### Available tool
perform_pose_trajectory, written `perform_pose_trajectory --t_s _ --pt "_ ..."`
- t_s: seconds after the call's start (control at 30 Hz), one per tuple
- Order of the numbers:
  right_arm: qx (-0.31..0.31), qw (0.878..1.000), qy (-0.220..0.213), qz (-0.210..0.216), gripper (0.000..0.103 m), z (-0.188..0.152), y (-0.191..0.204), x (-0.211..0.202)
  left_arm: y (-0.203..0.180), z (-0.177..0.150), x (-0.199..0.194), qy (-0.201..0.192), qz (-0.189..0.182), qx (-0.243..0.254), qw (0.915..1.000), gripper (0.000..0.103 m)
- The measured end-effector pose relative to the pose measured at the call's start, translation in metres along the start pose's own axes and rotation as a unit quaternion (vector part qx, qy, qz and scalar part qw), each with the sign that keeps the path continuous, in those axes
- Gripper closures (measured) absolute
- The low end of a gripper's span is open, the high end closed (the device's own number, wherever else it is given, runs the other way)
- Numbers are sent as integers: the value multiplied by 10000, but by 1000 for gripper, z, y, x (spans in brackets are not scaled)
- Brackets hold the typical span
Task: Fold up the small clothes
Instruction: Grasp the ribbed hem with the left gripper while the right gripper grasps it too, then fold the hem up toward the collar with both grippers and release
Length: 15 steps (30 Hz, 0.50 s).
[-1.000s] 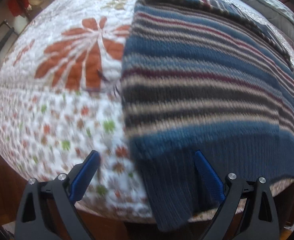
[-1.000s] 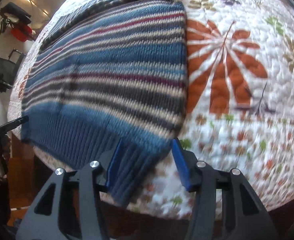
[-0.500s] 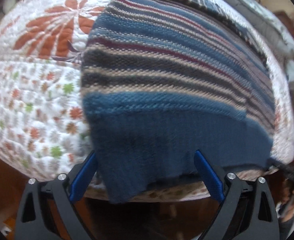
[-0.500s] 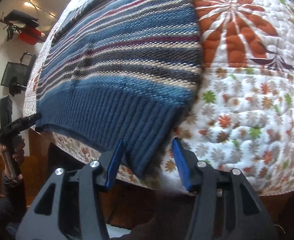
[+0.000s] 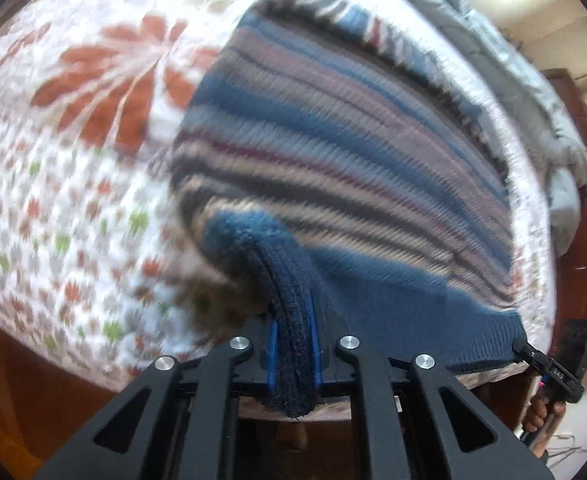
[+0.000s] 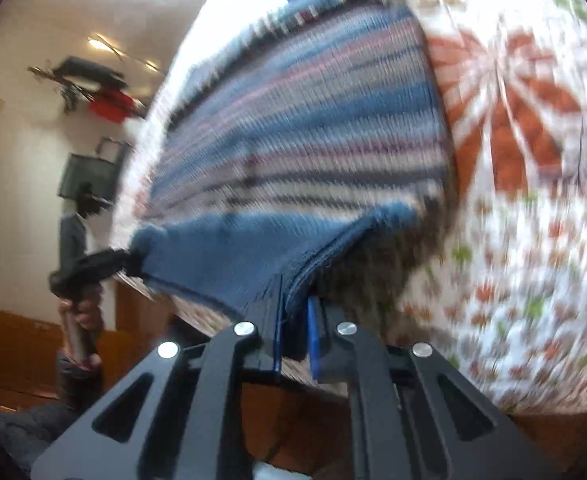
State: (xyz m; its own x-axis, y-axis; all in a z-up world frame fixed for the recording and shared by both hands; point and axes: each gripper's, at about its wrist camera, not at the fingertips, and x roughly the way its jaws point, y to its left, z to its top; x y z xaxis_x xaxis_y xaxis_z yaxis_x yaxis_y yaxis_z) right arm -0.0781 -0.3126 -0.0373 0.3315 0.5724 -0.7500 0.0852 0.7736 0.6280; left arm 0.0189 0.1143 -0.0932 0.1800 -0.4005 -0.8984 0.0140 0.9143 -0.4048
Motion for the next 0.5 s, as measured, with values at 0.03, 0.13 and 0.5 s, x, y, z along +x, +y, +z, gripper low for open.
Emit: perform_pose_trajectory --t_s 0.03,0.13,0.5 --pt "-6 10000 -76 59 94 9 3 -6 -6 5 -9 -129 -46 53 9999 91" --pt "-169 9995 -273 -77 94 44 10 -20 -20 33 -20 -408 3 106 9991 91" --pt "264 9986 -177 -424 94 150 -24 16 -45 130 27 -599 195 50 9980 84"
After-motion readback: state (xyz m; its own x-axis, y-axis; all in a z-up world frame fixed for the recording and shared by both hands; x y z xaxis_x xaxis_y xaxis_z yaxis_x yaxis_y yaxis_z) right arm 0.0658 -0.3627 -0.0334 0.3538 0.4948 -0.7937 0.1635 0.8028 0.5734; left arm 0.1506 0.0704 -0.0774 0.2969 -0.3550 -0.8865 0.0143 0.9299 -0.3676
